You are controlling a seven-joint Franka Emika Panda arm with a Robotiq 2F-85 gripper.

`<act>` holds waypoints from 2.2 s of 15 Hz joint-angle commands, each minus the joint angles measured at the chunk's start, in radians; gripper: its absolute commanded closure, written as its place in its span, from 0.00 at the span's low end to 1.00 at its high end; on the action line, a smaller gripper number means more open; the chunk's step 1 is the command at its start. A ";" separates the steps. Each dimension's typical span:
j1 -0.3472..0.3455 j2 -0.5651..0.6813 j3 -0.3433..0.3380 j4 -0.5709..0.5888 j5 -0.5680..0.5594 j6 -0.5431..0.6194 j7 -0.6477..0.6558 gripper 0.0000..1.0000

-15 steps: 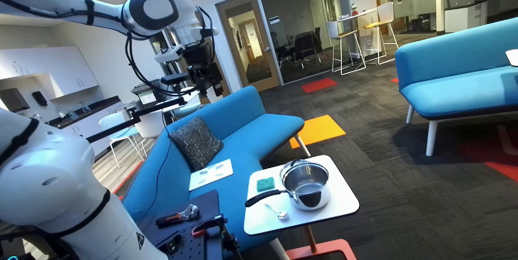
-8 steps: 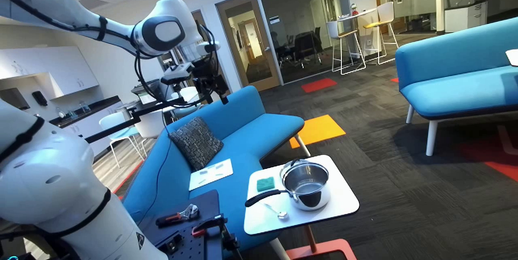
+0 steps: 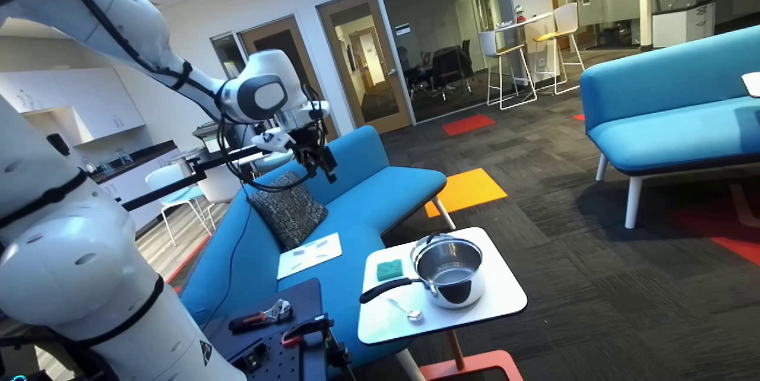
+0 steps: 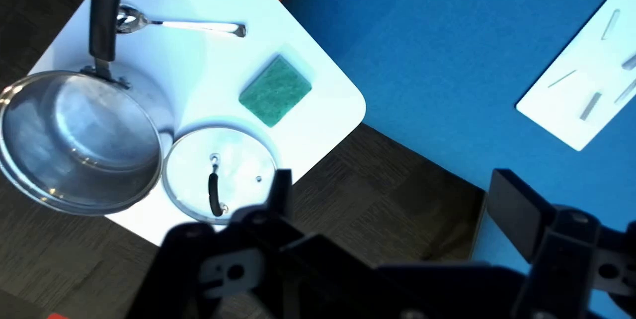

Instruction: Use the green sponge to wipe the inside of the silver pot

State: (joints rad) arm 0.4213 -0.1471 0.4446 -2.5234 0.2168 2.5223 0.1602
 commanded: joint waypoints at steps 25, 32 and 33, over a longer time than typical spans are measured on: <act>0.324 0.887 -0.400 0.458 -0.279 0.286 0.511 0.00; 0.296 0.996 -0.388 0.521 -0.140 0.312 0.493 0.00; 0.291 1.004 -0.385 0.521 -0.120 0.322 0.492 0.00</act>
State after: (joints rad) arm 0.7271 0.8275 0.0509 -2.0184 0.0458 2.8092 0.6409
